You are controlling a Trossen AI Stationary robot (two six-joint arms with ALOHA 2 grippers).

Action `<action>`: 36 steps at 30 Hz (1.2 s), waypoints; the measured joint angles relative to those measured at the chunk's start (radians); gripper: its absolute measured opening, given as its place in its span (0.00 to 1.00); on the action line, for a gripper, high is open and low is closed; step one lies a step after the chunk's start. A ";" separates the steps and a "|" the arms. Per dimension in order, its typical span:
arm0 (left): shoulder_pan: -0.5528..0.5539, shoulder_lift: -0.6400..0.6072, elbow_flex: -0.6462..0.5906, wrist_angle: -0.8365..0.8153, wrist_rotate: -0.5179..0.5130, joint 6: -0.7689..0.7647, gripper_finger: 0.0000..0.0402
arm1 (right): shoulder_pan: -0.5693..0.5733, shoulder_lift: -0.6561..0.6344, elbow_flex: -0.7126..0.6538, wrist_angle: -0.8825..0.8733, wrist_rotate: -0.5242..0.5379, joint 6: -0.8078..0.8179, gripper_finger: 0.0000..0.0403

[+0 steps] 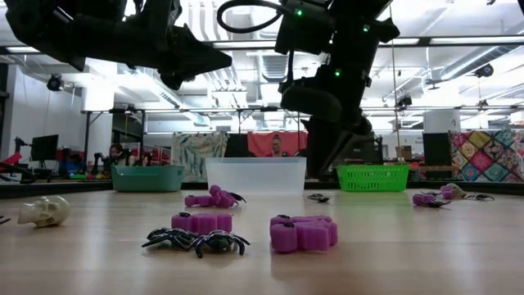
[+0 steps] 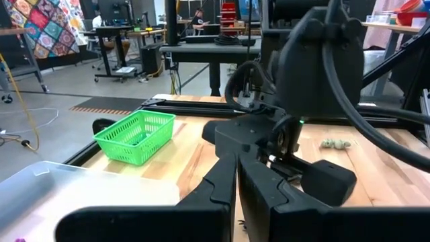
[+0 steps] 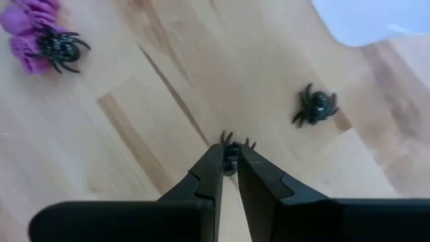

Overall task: Sort Halloween decoration
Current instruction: Put the black spider toy into the green bin

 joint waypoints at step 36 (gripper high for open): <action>-0.003 0.181 0.006 0.224 0.016 -0.128 0.00 | 0.079 -0.322 -0.684 0.859 0.026 -0.618 0.08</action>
